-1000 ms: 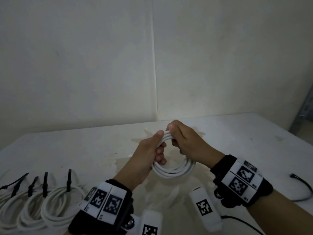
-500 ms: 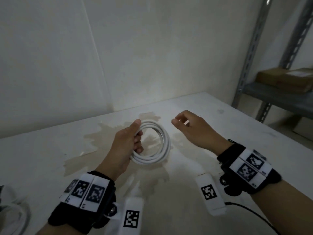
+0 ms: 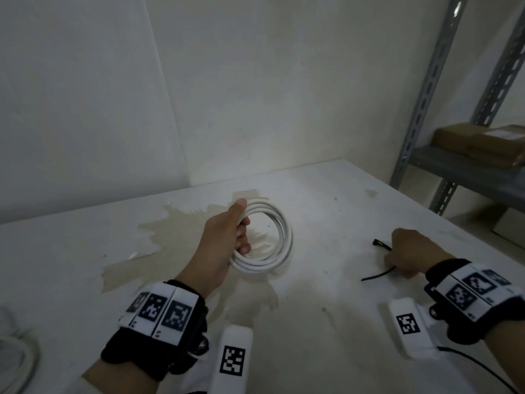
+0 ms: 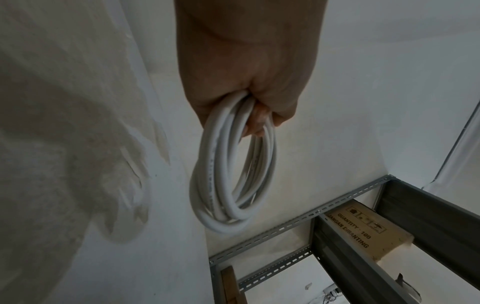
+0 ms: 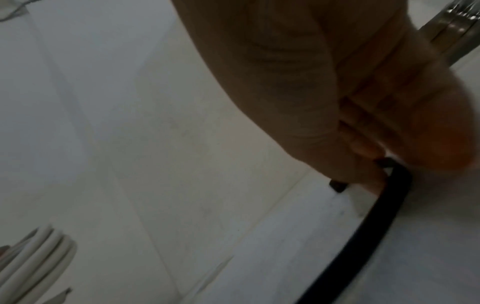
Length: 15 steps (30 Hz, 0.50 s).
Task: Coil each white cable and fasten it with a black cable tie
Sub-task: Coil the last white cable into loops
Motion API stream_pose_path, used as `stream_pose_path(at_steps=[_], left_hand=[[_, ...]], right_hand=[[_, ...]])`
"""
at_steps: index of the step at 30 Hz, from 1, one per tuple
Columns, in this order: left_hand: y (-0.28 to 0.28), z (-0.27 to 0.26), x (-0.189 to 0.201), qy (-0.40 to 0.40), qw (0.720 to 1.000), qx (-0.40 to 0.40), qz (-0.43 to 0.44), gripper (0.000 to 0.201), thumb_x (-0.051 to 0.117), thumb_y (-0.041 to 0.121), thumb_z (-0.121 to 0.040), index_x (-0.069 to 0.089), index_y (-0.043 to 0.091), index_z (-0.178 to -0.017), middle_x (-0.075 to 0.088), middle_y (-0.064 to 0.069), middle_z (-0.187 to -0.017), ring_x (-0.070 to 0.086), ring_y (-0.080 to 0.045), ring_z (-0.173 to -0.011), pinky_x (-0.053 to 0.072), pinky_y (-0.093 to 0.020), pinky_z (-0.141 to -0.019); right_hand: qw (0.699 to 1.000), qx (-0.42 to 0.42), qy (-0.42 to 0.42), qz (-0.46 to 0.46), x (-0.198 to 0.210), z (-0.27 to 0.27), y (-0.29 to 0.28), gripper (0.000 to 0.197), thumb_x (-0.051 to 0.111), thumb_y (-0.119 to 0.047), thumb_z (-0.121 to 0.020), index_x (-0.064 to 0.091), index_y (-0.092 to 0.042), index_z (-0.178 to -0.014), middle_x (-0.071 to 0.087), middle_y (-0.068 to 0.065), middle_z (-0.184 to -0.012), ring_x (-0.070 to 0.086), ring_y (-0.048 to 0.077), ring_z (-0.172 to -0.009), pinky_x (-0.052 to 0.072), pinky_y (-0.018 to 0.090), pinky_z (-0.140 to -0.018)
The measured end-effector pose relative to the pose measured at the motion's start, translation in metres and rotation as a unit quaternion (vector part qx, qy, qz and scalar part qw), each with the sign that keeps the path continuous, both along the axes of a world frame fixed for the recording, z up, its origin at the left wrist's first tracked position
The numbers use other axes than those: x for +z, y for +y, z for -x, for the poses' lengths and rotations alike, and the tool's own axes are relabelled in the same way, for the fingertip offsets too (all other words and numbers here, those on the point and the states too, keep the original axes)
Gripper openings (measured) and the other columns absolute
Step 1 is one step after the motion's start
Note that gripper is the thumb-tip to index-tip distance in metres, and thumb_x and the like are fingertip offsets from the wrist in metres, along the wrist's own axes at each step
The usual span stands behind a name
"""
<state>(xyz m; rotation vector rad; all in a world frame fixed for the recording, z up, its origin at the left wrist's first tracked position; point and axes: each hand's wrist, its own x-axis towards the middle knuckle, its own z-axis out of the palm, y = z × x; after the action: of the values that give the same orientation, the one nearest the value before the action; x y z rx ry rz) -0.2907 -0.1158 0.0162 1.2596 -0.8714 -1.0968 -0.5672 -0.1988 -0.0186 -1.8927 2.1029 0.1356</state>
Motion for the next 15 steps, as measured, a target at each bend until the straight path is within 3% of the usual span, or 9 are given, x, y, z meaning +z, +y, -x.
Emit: stream_pose_path(at_steps=[3, 5, 7, 10, 12, 15], left_hand=[[0.003, -0.011, 0.001, 0.002, 1.000, 0.015, 0.002, 0.036, 0.046, 0.032, -0.094, 0.045, 0.010, -0.065, 0.030, 0.010, -0.038, 0.026, -0.006, -0.033, 0.030, -0.020, -0.038], [0.005, -0.021, 0.002, 0.007, 0.999, 0.031, 0.006, 0.037, 0.046, 0.032, -0.094, 0.045, 0.010, -0.065, 0.029, 0.010, -0.038, 0.025, -0.006, -0.033, 0.030, -0.020, -0.038], [0.009, -0.032, 0.003, 0.011, 0.999, 0.051, 0.013, 0.037, 0.046, 0.031, -0.094, 0.045, 0.009, -0.065, 0.029, 0.009, -0.038, 0.025, -0.007, -0.033, 0.029, -0.020, -0.039], [0.015, -0.050, 0.007, 0.008, 0.996, 0.087, 0.025, 0.037, 0.046, 0.030, -0.095, 0.046, 0.008, -0.065, 0.030, 0.009, -0.037, 0.025, -0.007, -0.033, 0.029, -0.021, -0.040], [0.021, -0.063, 0.008, -0.002, 0.992, 0.119, 0.034, 0.037, 0.046, 0.030, -0.094, 0.046, 0.008, -0.065, 0.031, 0.008, -0.037, 0.026, -0.007, -0.033, 0.030, -0.021, -0.040], [0.029, -0.082, 0.007, -0.026, 0.984, 0.168, 0.046, 0.038, 0.049, 0.032, -0.093, 0.048, 0.009, -0.063, 0.032, 0.009, -0.038, 0.028, -0.008, -0.034, 0.031, -0.024, -0.044]], right_hand=[[0.999, 0.033, -0.036, -0.011, -0.002, -0.023, -0.005, 0.024, 0.058, -0.004, -0.082, 0.044, -0.008, -0.062, 0.050, 0.004, -0.067, 0.049, 0.014, -0.056, 0.041, 0.018, -0.050], [0.995, 0.070, -0.073, 0.023, 0.000, -0.045, -0.006, 0.009, 0.057, -0.005, -0.084, 0.057, 0.001, -0.077, 0.056, 0.009, -0.074, 0.053, 0.020, -0.062, 0.043, 0.022, -0.057], [0.979, 0.098, -0.161, 0.080, 0.006, -0.072, -0.002, 0.008, 0.053, -0.007, -0.087, 0.059, -0.004, -0.092, 0.058, 0.009, -0.081, 0.057, 0.022, -0.066, 0.044, 0.025, -0.059], [0.923, 0.162, -0.326, 0.124, 0.026, -0.119, 0.016, 0.009, 0.047, -0.010, -0.093, 0.054, -0.016, -0.093, 0.057, 0.001, -0.080, 0.061, 0.016, -0.058, 0.046, 0.019, -0.054], [0.885, 0.217, -0.383, 0.150, 0.038, -0.150, 0.028, 0.012, 0.048, -0.014, -0.094, 0.058, -0.021, -0.095, 0.056, -0.002, -0.079, 0.057, 0.011, -0.054, 0.038, 0.009, -0.046], [0.836, 0.267, -0.445, 0.178, 0.051, -0.190, 0.046, 0.021, 0.050, -0.011, -0.093, 0.067, -0.019, -0.104, 0.054, -0.008, -0.077, 0.051, 0.003, -0.055, 0.038, 0.006, -0.051]])
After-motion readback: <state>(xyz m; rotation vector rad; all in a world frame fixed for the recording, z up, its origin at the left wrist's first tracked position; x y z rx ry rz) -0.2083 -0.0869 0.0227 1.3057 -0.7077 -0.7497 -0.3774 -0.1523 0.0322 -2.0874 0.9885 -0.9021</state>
